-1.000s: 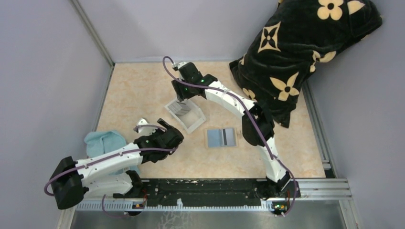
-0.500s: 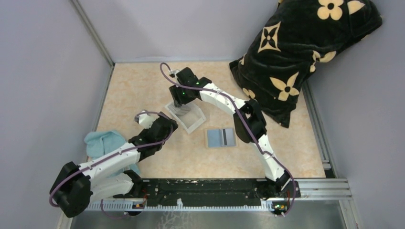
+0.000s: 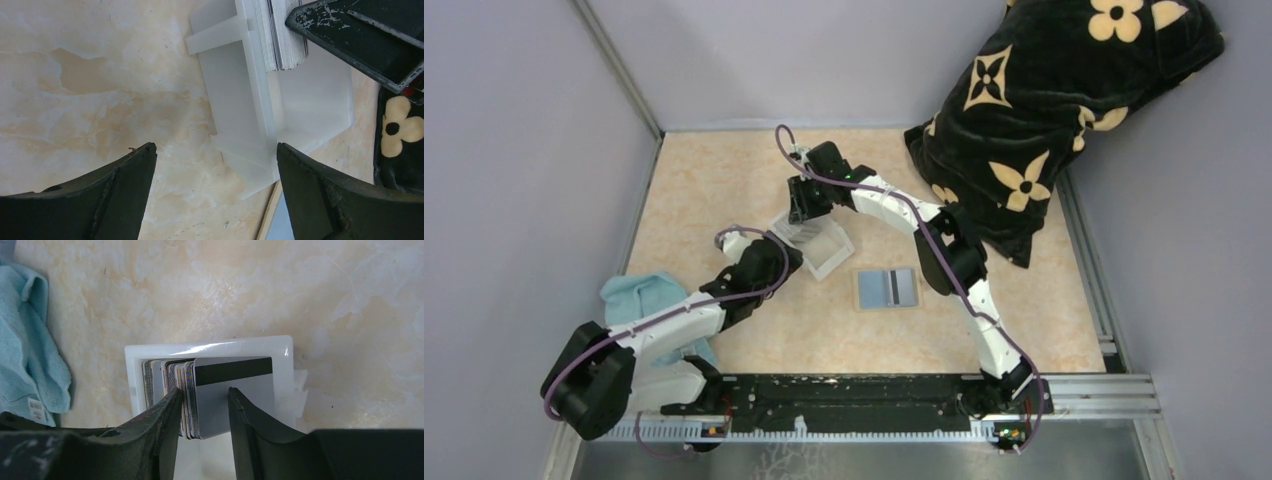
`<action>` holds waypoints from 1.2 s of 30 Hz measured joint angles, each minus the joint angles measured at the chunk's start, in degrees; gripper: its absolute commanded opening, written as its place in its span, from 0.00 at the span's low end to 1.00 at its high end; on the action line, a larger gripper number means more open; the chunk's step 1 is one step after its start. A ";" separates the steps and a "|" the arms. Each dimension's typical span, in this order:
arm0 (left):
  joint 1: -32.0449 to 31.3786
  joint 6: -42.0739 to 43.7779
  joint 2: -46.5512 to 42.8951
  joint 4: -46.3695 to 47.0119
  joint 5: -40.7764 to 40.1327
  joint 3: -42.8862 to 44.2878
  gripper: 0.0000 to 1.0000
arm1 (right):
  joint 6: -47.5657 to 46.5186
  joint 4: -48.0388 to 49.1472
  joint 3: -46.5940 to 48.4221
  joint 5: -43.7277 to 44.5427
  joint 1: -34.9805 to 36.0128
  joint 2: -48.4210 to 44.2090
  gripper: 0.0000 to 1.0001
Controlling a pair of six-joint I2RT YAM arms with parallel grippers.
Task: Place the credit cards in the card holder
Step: Pick up the credit card from the storage box.
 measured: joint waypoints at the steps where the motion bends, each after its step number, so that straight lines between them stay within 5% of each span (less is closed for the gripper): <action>1: 0.04 0.04 0.52 0.72 0.37 0.02 0.95 | 0.46 0.59 -0.55 -0.46 -0.17 -0.13 0.36; 36: 4.39 1.97 7.08 3.76 6.14 0.57 0.89 | 1.53 -1.31 -2.82 -0.66 1.44 -4.42 0.04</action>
